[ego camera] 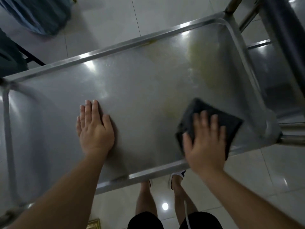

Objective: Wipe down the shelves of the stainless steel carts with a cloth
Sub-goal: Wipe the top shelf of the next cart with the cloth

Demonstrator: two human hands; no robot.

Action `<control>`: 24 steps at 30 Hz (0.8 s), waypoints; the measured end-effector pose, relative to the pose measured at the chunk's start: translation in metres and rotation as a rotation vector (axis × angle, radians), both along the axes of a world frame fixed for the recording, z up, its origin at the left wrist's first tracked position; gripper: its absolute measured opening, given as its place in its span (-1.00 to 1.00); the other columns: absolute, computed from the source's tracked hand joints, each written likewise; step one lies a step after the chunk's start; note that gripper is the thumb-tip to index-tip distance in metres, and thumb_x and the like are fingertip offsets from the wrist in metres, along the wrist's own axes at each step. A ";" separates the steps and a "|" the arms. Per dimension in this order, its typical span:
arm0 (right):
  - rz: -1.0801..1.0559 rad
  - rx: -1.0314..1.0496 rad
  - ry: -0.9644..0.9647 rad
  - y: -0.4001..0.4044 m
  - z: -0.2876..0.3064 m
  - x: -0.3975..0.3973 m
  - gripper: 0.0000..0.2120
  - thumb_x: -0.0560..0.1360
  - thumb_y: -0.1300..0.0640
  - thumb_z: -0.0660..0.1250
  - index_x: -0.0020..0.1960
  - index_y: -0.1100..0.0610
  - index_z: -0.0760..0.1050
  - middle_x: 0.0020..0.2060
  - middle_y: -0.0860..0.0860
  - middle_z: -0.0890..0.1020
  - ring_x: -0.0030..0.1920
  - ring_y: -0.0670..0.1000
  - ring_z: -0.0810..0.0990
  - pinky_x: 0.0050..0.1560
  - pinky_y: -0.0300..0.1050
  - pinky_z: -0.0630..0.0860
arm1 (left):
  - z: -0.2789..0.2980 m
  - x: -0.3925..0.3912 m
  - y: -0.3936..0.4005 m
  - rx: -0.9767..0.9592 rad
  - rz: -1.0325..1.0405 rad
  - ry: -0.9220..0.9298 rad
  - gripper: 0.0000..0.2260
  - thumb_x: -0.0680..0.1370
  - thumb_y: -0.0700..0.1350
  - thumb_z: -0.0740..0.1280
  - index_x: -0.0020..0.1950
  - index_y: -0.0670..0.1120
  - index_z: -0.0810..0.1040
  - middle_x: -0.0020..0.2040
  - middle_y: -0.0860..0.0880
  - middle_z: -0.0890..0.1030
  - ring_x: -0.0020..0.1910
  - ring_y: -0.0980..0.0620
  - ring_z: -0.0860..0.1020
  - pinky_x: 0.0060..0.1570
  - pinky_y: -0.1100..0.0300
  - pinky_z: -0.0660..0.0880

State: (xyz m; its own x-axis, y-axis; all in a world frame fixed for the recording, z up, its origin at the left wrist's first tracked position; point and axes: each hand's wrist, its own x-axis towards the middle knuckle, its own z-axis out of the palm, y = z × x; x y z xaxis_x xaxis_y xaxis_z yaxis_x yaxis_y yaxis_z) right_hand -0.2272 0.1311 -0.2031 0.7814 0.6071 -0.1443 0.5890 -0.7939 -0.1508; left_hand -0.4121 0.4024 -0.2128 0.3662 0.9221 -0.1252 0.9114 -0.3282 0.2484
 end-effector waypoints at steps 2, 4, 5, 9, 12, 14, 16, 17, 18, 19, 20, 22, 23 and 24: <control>0.288 0.038 0.036 0.028 -0.003 -0.034 -0.28 0.60 -0.26 0.15 0.69 -0.02 0.13 0.67 -0.02 0.14 0.68 0.14 0.00 0.62 0.27 0.00 | -0.005 -0.003 0.002 0.011 0.004 -0.010 -0.42 0.70 0.13 0.01 0.73 0.08 0.08 0.74 0.07 0.05 0.70 0.08 -0.05 0.66 0.04 -0.13; 0.583 0.087 0.063 0.062 -0.006 -0.045 -0.27 0.57 -0.27 0.20 0.67 -0.07 0.17 0.67 -0.08 0.15 0.68 0.10 -0.01 0.61 0.27 0.03 | -0.008 -0.003 0.003 0.014 0.004 -0.012 -0.42 0.69 0.12 0.01 0.73 0.08 0.08 0.74 0.07 0.06 0.70 0.09 -0.04 0.66 0.05 -0.14; 0.713 0.087 0.063 0.076 -0.007 -0.040 -0.29 0.57 -0.27 0.19 0.67 -0.07 0.19 0.66 -0.08 0.15 0.68 0.09 0.00 0.62 0.26 0.03 | -0.009 -0.002 0.003 0.016 0.006 -0.013 -0.42 0.69 0.11 0.02 0.73 0.08 0.08 0.74 0.07 0.06 0.70 0.09 -0.04 0.66 0.06 -0.14; 0.998 0.028 0.034 0.098 -0.012 0.025 -0.29 0.56 -0.29 0.16 0.67 -0.10 0.18 0.65 -0.10 0.16 0.67 0.06 0.02 0.64 0.18 -0.02 | -0.011 -0.001 0.002 0.032 -0.005 -0.012 -0.42 0.68 0.10 0.03 0.72 0.07 0.10 0.73 0.06 0.08 0.70 0.08 -0.03 0.65 0.08 -0.14; 0.797 0.032 -0.003 0.083 -0.012 0.102 -0.27 0.52 -0.29 0.15 0.64 -0.08 0.24 0.64 -0.08 0.23 0.65 0.09 0.14 0.62 0.19 0.03 | -0.011 -0.001 0.003 0.028 -0.003 -0.017 -0.41 0.67 0.09 0.04 0.72 0.06 0.12 0.73 0.04 0.10 0.70 0.05 0.00 0.65 0.05 -0.12; 0.532 0.022 -0.037 0.061 -0.008 0.155 -0.30 0.54 -0.26 0.11 0.64 -0.08 0.22 0.63 -0.04 0.25 0.64 0.12 0.17 0.60 0.20 0.05 | -0.010 0.000 0.002 0.024 -0.003 -0.014 -0.41 0.66 0.08 0.05 0.72 0.06 0.12 0.73 0.03 0.10 0.70 0.04 0.00 0.66 0.02 -0.11; 0.285 0.008 -0.058 0.039 -0.004 0.195 -0.33 0.58 -0.25 0.07 0.65 -0.08 0.18 0.64 -0.01 0.24 0.64 0.15 0.16 0.60 0.24 0.05 | -0.009 0.001 0.002 0.024 -0.005 -0.010 -0.40 0.66 0.08 0.05 0.72 0.06 0.12 0.73 0.03 0.10 0.70 0.03 0.00 0.66 0.01 -0.10; 0.160 0.007 -0.059 0.032 -0.004 0.203 -0.34 0.59 -0.24 0.05 0.65 -0.07 0.18 0.65 0.00 0.23 0.64 0.16 0.14 0.60 0.26 0.03 | -0.008 0.002 0.001 0.027 -0.010 -0.006 -0.40 0.65 0.08 0.05 0.72 0.05 0.12 0.73 0.02 0.10 0.71 0.03 0.00 0.66 0.01 -0.10; 0.018 0.009 -0.055 0.033 -0.004 0.203 -0.34 0.61 -0.24 0.04 0.65 -0.04 0.18 0.65 0.00 0.21 0.65 0.16 0.11 0.61 0.27 0.00 | -0.008 0.001 0.002 0.028 -0.014 -0.001 -0.40 0.65 0.08 0.05 0.72 0.05 0.12 0.73 0.02 0.10 0.71 0.03 0.00 0.66 0.01 -0.10; -0.140 0.015 -0.058 0.040 -0.005 0.194 -0.34 0.61 -0.24 0.03 0.66 -0.02 0.18 0.65 0.01 0.20 0.65 0.16 0.08 0.62 0.29 -0.02 | -0.008 0.001 0.003 0.025 -0.015 0.004 -0.40 0.65 0.07 0.05 0.72 0.04 0.12 0.73 0.02 0.09 0.71 0.03 -0.01 0.66 0.01 -0.10; -0.297 0.025 -0.065 0.054 -0.006 0.178 -0.33 0.62 -0.24 0.02 0.66 0.01 0.18 0.66 0.01 0.19 0.66 0.16 0.07 0.61 0.31 -0.02 | -0.009 0.000 0.003 0.021 -0.014 0.008 -0.39 0.65 0.07 0.05 0.72 0.04 0.12 0.73 0.03 0.09 0.71 0.03 -0.01 0.66 0.01 -0.10; -0.481 0.070 -0.053 0.088 -0.005 0.133 -0.32 0.62 -0.23 0.03 0.66 0.05 0.20 0.66 0.04 0.19 0.65 0.19 0.08 0.59 0.36 0.03 | -0.009 0.000 0.003 0.021 -0.008 0.011 -0.39 0.65 0.07 0.05 0.72 0.04 0.12 0.73 0.03 0.09 0.71 0.03 -0.01 0.66 0.01 -0.10; -0.458 0.089 -0.043 0.106 -0.004 0.107 -0.32 0.62 -0.22 0.05 0.65 0.06 0.21 0.65 0.04 0.20 0.65 0.19 0.10 0.58 0.36 0.04 | -0.009 0.000 0.003 0.025 -0.009 0.007 -0.39 0.65 0.07 0.05 0.72 0.04 0.13 0.73 0.03 0.10 0.71 0.03 0.00 0.66 0.01 -0.10; -0.377 0.099 -0.040 0.123 -0.004 0.080 -0.33 0.62 -0.22 0.07 0.65 0.05 0.22 0.65 0.03 0.21 0.65 0.19 0.10 0.59 0.34 0.03 | -0.009 0.000 0.003 0.029 -0.013 0.001 -0.39 0.65 0.07 0.05 0.72 0.03 0.14 0.73 0.02 0.10 0.71 0.02 0.00 0.66 0.01 -0.10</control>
State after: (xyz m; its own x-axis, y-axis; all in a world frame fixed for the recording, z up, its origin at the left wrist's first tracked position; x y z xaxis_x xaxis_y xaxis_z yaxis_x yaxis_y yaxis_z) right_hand -0.1473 0.2545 -0.2072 0.9560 0.2863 -0.0648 0.2661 -0.9385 -0.2201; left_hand -0.4118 0.4056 -0.2219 0.3776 0.9207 -0.0988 0.9074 -0.3467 0.2374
